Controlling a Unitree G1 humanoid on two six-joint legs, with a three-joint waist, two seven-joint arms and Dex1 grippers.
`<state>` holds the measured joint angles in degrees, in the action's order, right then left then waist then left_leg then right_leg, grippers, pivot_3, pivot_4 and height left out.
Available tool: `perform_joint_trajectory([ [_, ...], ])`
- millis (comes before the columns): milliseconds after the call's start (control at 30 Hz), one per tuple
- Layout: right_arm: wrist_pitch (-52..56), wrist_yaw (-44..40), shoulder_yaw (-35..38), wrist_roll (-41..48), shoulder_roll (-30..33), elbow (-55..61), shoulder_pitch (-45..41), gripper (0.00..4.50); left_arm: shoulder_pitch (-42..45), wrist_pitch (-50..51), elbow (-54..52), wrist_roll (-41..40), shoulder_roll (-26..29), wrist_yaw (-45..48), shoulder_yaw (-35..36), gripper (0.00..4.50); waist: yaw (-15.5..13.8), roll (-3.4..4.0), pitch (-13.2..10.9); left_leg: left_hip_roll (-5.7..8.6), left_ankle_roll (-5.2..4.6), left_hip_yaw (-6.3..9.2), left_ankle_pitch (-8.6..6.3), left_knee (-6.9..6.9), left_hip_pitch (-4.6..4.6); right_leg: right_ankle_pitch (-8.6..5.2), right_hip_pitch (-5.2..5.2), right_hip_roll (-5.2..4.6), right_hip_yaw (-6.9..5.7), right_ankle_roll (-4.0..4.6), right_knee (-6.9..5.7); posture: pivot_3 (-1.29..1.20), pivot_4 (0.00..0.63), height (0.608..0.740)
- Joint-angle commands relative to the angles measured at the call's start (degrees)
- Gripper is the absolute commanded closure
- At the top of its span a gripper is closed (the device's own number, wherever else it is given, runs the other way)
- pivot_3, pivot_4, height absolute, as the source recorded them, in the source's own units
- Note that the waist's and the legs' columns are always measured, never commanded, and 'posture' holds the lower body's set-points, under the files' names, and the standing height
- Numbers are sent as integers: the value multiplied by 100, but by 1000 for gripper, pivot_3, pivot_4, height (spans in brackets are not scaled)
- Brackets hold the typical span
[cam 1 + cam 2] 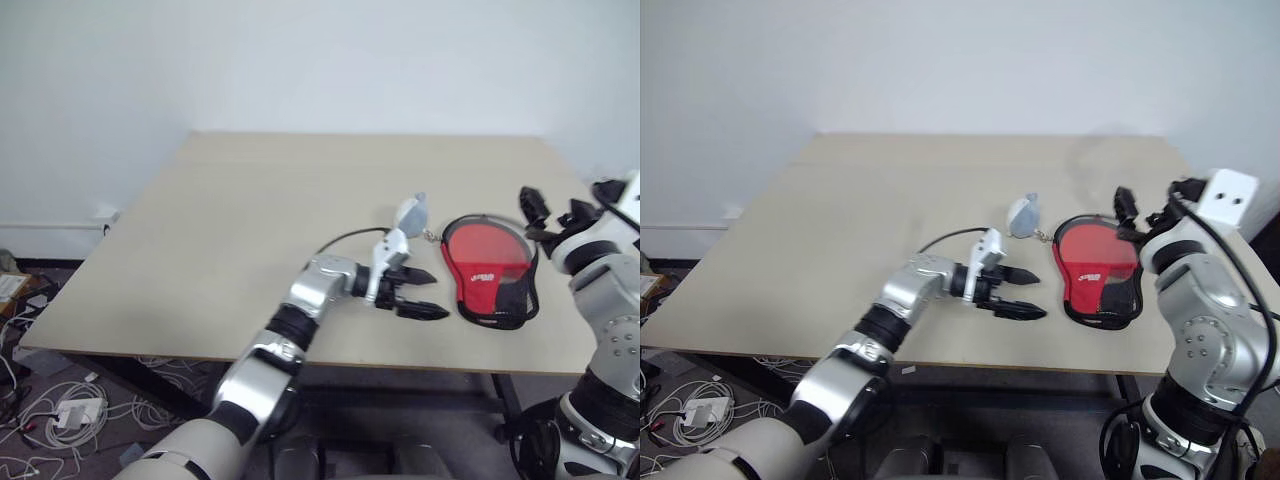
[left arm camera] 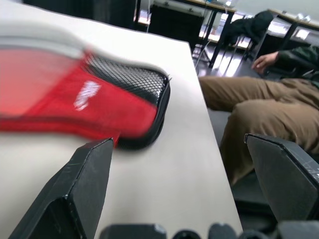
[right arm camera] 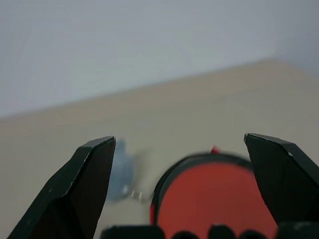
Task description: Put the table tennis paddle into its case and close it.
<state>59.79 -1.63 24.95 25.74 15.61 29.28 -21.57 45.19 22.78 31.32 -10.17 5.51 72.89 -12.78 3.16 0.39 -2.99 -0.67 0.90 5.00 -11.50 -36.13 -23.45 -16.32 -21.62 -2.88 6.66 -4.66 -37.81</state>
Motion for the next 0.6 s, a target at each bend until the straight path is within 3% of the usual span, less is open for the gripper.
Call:
perform_joint_trajectory([
  [33, -198, -8, -621, -290, 4, -395, 69, 14, -156, 416, -740, -276, 590, 99, 275, 0, -10, 0, 0, 0, 0, 0, 0, -1, -2, 0, 0, -1, 0, 0, 2, 0, 0, 740],
  [233, -230, 59, -1487, -806, -8, -1162, 341, 14, -448, 742, -1217, -431, 1475, -54, 539, 0, -30, -3, -3, 0, 1, 7, 0, -3, -3, 0, 5, -2, -10, 0, 5, 0, 0, 740],
  [433, 287, 43, -2130, -1139, 156, -1383, 616, 14, -417, 595, -1080, -417, 1643, -263, 649, 0, -24, -10, -1, 2, 2, 14, 0, -10, -3, 0, 11, -4, -16, 0, 6, 0, 0, 740],
  [600, 489, 95, -2250, -1266, 106, -1223, 661, 14, -280, 403, -844, -423, 1528, -421, 611, 0, -28, -14, 0, 1, 1, 20, 0, -7, -2, 0, 12, -3, -21, 0, 6, 0, 0, 740],
])
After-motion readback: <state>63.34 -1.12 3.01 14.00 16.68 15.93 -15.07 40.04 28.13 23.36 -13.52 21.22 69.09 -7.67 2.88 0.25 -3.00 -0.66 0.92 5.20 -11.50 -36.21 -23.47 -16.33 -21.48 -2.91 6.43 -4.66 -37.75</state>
